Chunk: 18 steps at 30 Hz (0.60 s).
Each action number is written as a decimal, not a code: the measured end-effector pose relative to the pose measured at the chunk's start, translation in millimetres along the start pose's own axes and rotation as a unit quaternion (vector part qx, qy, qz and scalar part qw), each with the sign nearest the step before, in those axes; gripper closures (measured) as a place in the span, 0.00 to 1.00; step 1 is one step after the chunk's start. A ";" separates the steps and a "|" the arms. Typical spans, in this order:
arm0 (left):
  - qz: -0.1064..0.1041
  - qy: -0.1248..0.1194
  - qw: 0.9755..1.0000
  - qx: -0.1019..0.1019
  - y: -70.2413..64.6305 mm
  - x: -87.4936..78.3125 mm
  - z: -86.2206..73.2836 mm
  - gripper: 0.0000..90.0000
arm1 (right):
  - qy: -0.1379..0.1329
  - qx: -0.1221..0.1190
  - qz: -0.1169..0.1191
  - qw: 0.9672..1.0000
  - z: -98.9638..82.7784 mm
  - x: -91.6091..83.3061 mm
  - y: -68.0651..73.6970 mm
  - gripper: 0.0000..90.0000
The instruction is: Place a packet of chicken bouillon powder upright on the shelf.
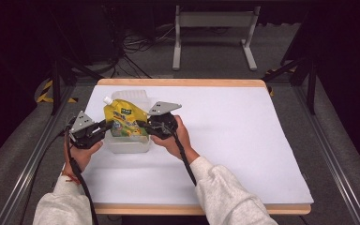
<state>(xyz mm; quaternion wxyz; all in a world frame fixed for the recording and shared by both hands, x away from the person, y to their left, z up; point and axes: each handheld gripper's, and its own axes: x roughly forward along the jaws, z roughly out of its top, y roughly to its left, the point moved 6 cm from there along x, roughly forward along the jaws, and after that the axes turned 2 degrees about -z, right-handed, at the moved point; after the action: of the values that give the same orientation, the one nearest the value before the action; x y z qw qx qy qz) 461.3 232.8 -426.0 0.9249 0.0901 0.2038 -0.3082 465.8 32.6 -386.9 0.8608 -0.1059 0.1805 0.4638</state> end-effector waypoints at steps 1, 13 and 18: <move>0.001 0.000 1.000 0.000 -0.1 -0.2 0.1 0.87 | 0.000 0.000 -0.001 1.000 0.2 -0.3 -0.3 0.94; 0.007 -0.011 1.000 -0.007 -2.8 -8.3 3.5 0.83 | -0.002 -0.004 -0.005 1.000 2.4 -4.3 -0.9 0.92; 0.009 -0.016 1.000 -0.007 -4.9 -11.9 5.9 0.81 | -0.004 -0.007 -0.006 1.000 3.6 -5.9 -0.9 0.92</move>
<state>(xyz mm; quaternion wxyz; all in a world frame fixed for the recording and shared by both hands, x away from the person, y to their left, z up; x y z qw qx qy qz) 451.5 233.5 -415.8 0.9314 0.0802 0.1903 -0.2999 464.3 28.8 -381.2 0.8635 -0.1113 0.1731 0.4605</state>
